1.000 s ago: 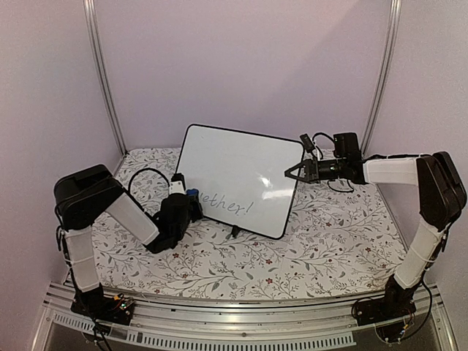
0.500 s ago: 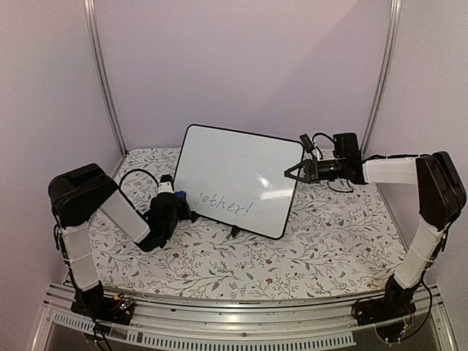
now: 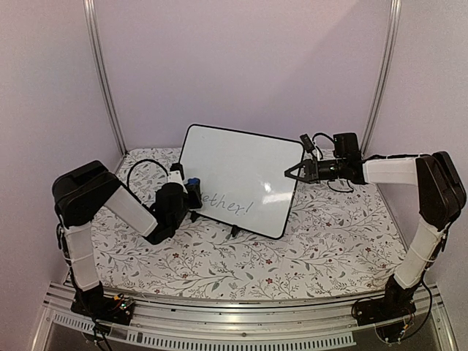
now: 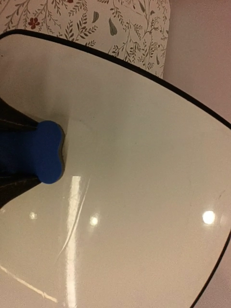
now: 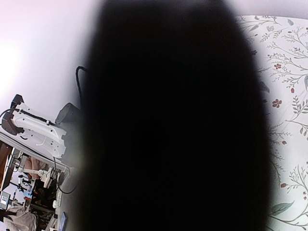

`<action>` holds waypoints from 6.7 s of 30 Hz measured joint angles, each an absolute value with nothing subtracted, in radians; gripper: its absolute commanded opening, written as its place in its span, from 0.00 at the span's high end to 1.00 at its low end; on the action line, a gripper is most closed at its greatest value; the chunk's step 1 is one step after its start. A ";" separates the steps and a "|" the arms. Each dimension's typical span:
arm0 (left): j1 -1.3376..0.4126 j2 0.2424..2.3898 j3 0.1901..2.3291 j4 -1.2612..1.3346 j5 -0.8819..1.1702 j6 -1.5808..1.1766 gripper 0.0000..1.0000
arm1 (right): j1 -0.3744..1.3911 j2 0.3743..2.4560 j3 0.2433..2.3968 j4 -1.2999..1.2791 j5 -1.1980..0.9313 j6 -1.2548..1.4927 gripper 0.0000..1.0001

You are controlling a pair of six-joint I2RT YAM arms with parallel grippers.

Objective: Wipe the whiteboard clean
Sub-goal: Erase the center of the whiteboard.

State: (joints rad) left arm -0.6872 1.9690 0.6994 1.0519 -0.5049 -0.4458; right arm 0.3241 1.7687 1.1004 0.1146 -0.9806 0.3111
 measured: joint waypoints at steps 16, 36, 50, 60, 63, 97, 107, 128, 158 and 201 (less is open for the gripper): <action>-0.642 1.935 0.677 0.966 -0.458 -0.524 1.00 | 0.323 1.769 1.101 0.118 -0.973 0.314 1.00; -0.668 1.933 0.690 0.968 -0.425 -0.520 1.00 | 0.323 1.769 1.101 0.117 -0.973 0.316 1.00; -0.689 1.934 0.683 0.959 -0.448 -0.555 1.00 | 0.323 1.769 1.101 0.117 -0.973 0.312 1.00; -0.636 1.929 0.674 0.890 -0.533 -0.563 1.00 | 0.324 1.769 1.101 0.117 -0.973 0.318 1.00; -0.636 1.928 0.681 0.878 -0.536 -0.562 1.00 | 0.324 1.769 1.101 0.118 -0.973 0.318 1.00; -0.643 1.930 0.792 0.490 -0.741 -0.630 1.00 | 0.321 1.768 1.104 0.119 -0.959 0.314 1.00; -0.625 1.928 0.730 0.588 -0.664 -0.549 1.00 | 0.320 1.768 1.106 0.120 -0.960 0.310 1.00; -0.592 1.866 0.682 0.809 -0.290 -0.263 1.00 | 0.323 1.768 1.108 0.111 -0.963 0.298 1.00; -0.673 2.021 0.646 1.161 -0.379 -0.219 1.00 | 0.319 1.773 1.125 0.094 -0.956 0.290 1.00; -0.675 2.054 0.681 1.169 -0.570 -0.255 1.00 | 0.320 1.782 1.126 0.094 -0.962 0.287 1.00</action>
State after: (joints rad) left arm -0.6750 2.0537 0.6811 1.1687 -0.5701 -0.2554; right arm 0.3199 1.7817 1.1255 0.0944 -0.9623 0.2874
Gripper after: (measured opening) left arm 0.238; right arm 0.043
